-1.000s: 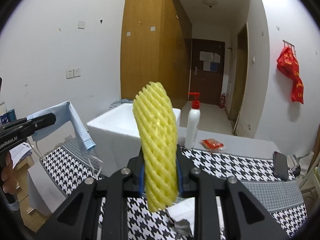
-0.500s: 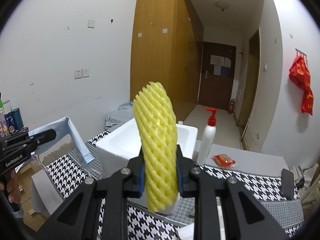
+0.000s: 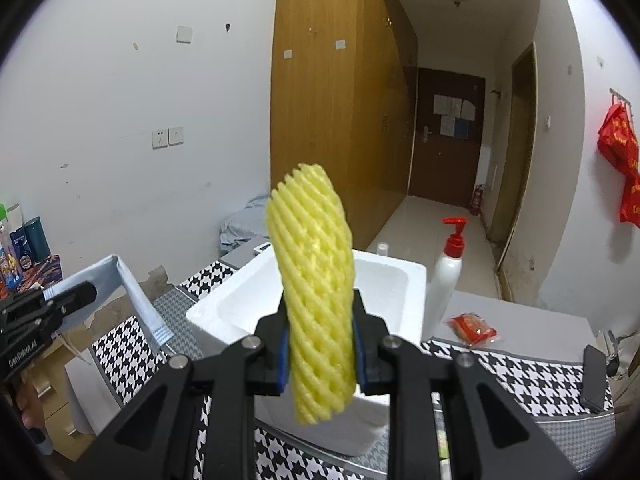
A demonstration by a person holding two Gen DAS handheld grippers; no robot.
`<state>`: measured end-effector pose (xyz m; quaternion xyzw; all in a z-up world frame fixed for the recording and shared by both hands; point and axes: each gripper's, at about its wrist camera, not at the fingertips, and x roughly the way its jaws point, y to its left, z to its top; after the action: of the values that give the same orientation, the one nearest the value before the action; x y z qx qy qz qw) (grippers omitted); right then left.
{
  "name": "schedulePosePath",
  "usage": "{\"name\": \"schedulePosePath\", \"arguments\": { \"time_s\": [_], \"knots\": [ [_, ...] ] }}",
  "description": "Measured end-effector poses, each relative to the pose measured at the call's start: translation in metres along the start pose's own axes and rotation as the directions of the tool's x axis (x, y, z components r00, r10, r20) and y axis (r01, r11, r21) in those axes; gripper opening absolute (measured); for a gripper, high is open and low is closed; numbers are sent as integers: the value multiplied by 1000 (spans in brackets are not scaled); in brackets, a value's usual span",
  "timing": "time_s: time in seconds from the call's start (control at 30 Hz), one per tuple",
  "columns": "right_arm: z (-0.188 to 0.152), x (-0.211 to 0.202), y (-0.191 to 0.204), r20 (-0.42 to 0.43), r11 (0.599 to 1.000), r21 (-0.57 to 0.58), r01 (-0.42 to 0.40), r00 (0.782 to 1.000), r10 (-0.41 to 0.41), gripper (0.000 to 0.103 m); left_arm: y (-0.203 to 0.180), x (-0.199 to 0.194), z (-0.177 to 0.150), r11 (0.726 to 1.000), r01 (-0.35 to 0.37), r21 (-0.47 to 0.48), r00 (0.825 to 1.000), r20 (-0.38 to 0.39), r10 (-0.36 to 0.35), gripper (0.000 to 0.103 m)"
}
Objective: Organize soft objects
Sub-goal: 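Carry the mask with the left tool while the right tool carries the net over the foam box, then open the right tool to drop the yellow net into the foam box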
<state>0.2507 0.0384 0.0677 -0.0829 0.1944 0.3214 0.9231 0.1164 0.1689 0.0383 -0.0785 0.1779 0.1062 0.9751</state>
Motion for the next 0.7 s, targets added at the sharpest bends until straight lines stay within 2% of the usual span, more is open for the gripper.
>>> {"name": "schedulePosePath", "arguments": {
  "time_s": [0.7],
  "knots": [
    [8, 49, 1, -92, 1000, 13, 19, 996, -18, 29, 7, 14, -2, 1000, -3, -5, 1000, -21, 3, 11]
  ]
}}
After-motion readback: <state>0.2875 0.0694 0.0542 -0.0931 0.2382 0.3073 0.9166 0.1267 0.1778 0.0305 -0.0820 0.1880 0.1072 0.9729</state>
